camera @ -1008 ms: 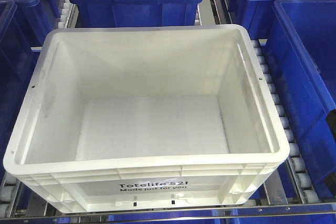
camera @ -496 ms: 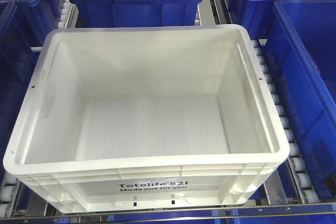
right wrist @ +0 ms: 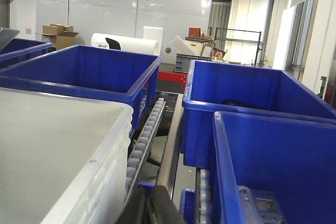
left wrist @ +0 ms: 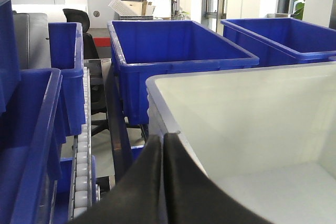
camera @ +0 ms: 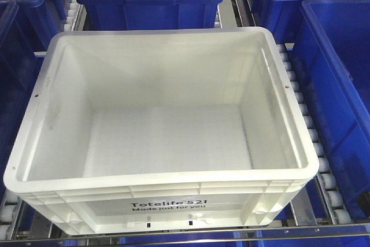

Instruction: Move bin from left to right shelf

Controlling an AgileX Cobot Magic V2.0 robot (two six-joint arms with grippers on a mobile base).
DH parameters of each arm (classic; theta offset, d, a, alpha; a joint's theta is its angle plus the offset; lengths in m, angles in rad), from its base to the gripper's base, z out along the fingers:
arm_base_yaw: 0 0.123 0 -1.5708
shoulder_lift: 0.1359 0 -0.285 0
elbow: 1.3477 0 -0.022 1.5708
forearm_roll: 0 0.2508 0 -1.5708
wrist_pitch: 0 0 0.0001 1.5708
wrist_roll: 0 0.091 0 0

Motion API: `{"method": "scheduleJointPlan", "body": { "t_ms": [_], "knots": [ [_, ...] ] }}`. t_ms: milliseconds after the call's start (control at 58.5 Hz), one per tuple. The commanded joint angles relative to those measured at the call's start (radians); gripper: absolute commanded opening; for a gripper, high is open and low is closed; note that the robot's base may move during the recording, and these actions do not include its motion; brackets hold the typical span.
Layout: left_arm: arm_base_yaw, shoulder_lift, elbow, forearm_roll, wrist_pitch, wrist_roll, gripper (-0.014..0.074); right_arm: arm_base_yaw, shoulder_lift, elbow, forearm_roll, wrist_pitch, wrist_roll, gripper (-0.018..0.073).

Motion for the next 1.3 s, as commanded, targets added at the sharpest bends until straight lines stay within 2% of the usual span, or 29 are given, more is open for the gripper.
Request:
{"method": "scheduleJointPlan", "body": {
  "t_ms": [0,461,701,974,1162,1282],
  "knots": [
    [-0.006,0.01,-0.027,-0.003,-0.084,-0.001,-0.0008,-0.004,0.005,-0.03,-0.002,-0.069,-0.016,-0.0008],
    [-0.006,0.012,-0.027,0.011,-0.086,-0.005,-0.0008,-0.004,0.005,-0.03,-0.002,-0.069,-0.016,-0.0008],
    [-0.006,0.012,-0.027,0.162,-0.085,-0.146,-0.0007,-0.004,0.005,-0.03,-0.002,-0.069,-0.016,-0.0008],
    [-0.006,-0.003,-0.026,0.162,-0.067,-0.1,-0.0007,-0.004,0.005,-0.03,-0.002,-0.069,-0.016,-0.0008],
    [-0.006,-0.08,0.101,0.158,-0.069,-0.087,-0.0007,-0.004,0.005,-0.03,-0.002,-0.069,-0.016,-0.0008],
    [-0.006,-0.156,0.231,0.152,-0.155,-0.089,-0.0006,-0.004,0.005,-0.03,-0.002,-0.069,-0.016,-0.0008]
  ]
}}
